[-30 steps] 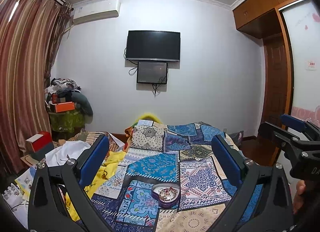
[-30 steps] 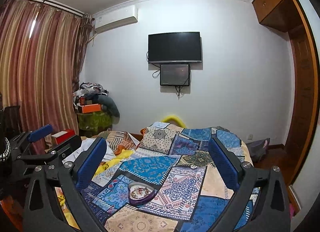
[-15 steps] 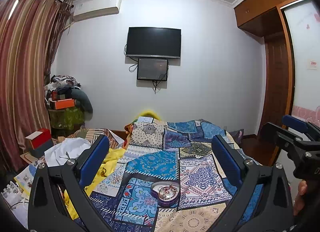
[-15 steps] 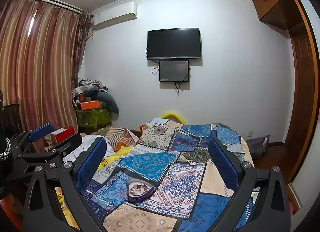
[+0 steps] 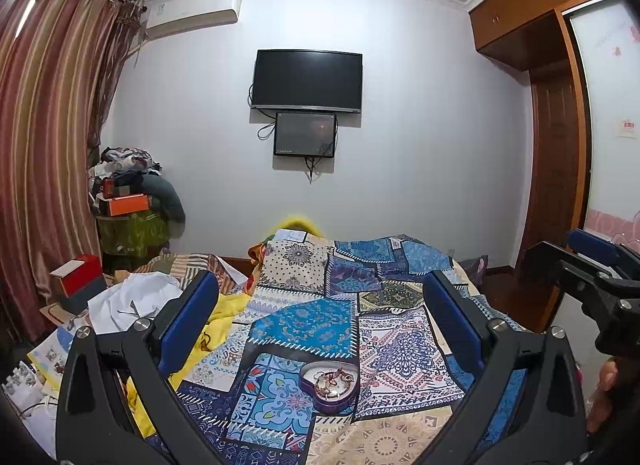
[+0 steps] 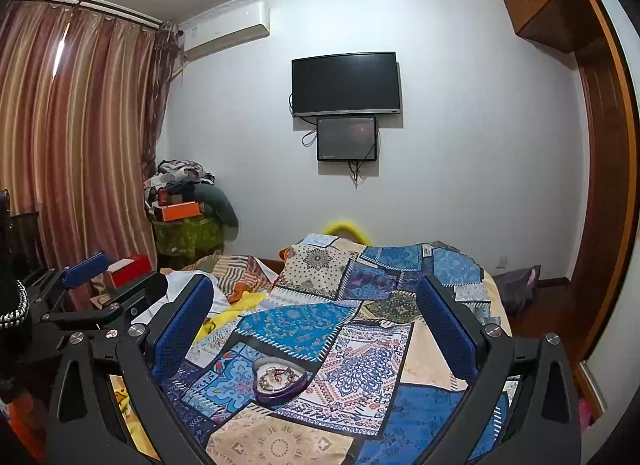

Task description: Organize jewelry

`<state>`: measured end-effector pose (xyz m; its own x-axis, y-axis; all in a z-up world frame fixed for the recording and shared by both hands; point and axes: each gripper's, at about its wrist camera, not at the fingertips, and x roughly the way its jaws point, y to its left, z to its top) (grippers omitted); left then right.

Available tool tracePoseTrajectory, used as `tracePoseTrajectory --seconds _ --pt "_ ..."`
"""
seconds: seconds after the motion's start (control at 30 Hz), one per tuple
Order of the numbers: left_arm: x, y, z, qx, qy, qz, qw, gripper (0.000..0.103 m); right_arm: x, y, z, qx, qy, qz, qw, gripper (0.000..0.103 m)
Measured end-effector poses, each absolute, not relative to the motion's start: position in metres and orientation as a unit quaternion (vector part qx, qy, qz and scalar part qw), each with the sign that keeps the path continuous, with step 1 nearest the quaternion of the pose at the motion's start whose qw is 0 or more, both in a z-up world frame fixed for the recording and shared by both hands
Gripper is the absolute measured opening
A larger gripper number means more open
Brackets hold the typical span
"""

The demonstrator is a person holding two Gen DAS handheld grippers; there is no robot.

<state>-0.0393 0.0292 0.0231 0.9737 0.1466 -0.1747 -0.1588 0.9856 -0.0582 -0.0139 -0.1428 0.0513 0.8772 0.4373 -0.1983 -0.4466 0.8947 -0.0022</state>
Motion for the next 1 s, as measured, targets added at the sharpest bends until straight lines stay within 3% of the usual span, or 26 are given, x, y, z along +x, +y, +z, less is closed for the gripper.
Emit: tracePoseTrajectory --seconds 1.0 --pt "-0.0378 0.0303 0.0233 -0.038 0.089 0.060 0.994 0.102 -0.0115 -0.1440 0.0497 -0.022 0.105 0.227 0.968 0.101"
